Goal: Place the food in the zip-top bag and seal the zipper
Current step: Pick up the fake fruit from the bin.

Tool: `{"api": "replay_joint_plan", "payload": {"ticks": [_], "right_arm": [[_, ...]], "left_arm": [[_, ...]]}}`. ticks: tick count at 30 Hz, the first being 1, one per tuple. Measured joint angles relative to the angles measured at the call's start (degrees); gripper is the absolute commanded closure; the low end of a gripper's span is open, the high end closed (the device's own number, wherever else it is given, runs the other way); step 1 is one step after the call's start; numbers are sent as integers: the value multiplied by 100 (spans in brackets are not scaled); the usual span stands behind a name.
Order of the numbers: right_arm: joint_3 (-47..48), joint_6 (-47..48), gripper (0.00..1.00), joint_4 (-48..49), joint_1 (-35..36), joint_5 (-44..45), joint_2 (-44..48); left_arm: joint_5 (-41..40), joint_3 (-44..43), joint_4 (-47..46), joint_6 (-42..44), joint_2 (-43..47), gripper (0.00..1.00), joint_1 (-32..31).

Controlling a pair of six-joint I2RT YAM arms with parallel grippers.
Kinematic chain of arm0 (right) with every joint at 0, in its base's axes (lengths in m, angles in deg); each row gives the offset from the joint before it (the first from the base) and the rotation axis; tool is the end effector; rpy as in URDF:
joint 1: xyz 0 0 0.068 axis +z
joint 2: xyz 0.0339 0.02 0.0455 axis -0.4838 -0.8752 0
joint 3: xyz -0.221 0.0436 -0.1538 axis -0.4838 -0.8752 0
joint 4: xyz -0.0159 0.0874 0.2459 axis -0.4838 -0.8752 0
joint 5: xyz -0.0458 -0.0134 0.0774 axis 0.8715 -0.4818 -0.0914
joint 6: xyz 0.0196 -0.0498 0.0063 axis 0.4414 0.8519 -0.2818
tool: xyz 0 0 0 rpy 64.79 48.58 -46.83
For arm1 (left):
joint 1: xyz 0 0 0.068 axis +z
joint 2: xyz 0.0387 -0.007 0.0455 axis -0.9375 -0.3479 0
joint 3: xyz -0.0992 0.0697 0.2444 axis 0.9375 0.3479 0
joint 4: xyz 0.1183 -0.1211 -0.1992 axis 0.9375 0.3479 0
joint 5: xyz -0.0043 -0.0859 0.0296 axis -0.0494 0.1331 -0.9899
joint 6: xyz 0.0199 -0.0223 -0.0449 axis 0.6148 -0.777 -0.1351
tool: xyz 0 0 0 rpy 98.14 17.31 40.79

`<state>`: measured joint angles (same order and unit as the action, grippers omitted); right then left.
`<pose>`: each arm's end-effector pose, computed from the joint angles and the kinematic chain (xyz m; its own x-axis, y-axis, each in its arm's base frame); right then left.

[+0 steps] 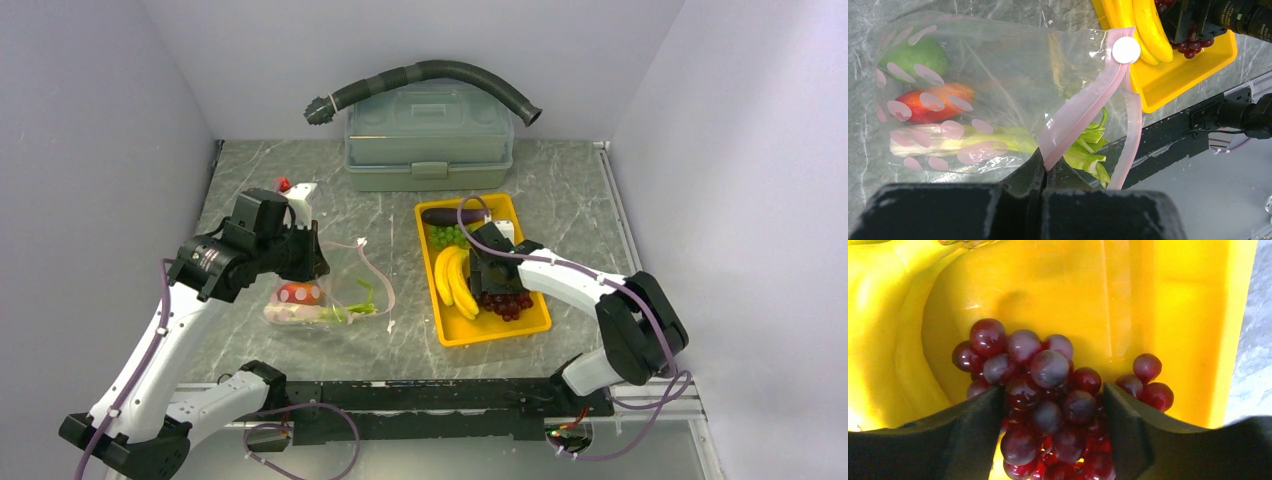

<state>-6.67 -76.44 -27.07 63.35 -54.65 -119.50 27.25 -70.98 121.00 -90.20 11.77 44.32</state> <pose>0.2234 0.1391 0.1761 -0.8829 -0.0228 -0.4690 0.0133 0.9972 -0.0736 0.1465 -0.0758 0.3816 -0.7953 -0.0003 -0.6062 0.2659 0.8985 -0.3494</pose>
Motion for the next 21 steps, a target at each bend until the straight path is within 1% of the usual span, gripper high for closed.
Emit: {"api": "replay_joint_plan", "payload": {"ticks": [5, 7, 8, 15, 21], "right_arm": [[4, 39, 82, 146, 2, 26, -68], [17, 66, 96, 144, 2, 118, -55], [39, 68, 100, 131, 0, 188, -39], [251, 107, 100, -326, 2, 361, 109], [538, 144, 100, -778, 0, 527, 776]], "left_arm": [[0, 0, 2, 0, 4, 100, 0], [2, 0, 0, 0, 4, 100, 0], [2, 0, 0, 0, 4, 100, 0], [9, 0, 0, -2, 4, 100, 0], [44, 0, 0, -4, 7, 100, 0]]}}
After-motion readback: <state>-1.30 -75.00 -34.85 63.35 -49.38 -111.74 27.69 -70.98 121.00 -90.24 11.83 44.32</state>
